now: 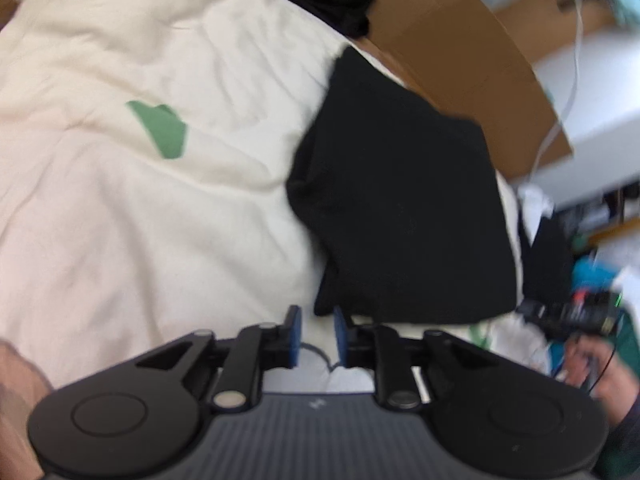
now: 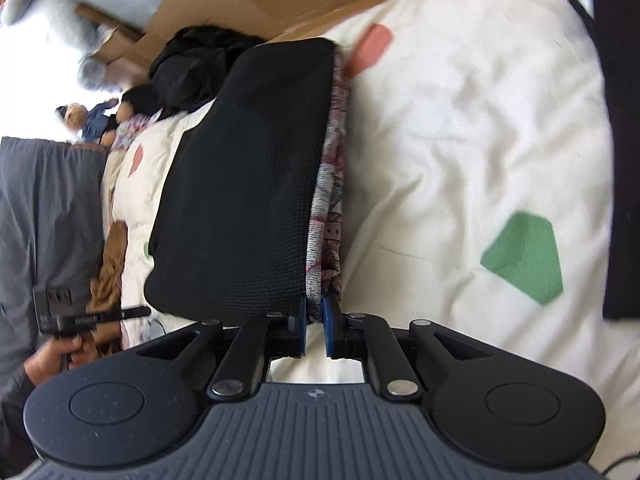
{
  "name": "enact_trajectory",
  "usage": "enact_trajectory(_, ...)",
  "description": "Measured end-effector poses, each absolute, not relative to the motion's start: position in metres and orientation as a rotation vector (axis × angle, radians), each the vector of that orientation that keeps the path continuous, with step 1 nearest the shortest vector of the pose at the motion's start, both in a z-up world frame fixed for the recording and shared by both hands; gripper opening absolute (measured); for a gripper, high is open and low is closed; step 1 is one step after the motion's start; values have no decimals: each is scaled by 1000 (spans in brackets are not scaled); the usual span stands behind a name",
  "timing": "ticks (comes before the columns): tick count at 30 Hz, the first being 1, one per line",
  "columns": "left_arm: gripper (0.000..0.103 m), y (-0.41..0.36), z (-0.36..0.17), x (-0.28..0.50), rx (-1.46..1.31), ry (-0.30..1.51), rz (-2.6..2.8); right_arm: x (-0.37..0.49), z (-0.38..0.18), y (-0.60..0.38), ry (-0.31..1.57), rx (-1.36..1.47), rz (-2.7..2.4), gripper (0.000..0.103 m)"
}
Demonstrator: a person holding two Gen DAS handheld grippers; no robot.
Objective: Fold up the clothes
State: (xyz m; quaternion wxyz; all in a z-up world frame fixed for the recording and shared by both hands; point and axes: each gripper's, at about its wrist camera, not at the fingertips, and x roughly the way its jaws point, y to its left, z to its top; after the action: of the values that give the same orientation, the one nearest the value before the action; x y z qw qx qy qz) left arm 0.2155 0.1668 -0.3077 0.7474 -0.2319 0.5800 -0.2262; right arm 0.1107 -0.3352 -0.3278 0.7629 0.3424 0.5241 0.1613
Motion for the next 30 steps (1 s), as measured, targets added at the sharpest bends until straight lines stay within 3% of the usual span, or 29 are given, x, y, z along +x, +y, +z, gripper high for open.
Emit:
enact_trajectory(2,44,173,-308,216,-602,1256,-494,107,-328,-339,1128,780,342,47)
enact_trajectory(5,48,175,-319,218,-732,1266,-468,100,-332,-346,1087,909,320,55)
enact_trajectory(13,49,166,-361,204,-1012,1281,-433,90,-351,-338,1067,1097,311,58)
enact_trajectory(15,54,167,-367,201,-1051,1286,-428,91,-355,-334,1067,1116,299,58)
enact_trajectory(21,62,165,-377,197,-1125,1279,-431,91,-365,-322,1088,1152,286,59)
enact_trajectory(23,63,166,-376,196,-1138,1272,-432,89,-368,-317,1087,1176,282,64)
enact_trajectory(30,64,165,-380,197,-1179,1246,-419,90,-378,-308,1047,1254,262,65)
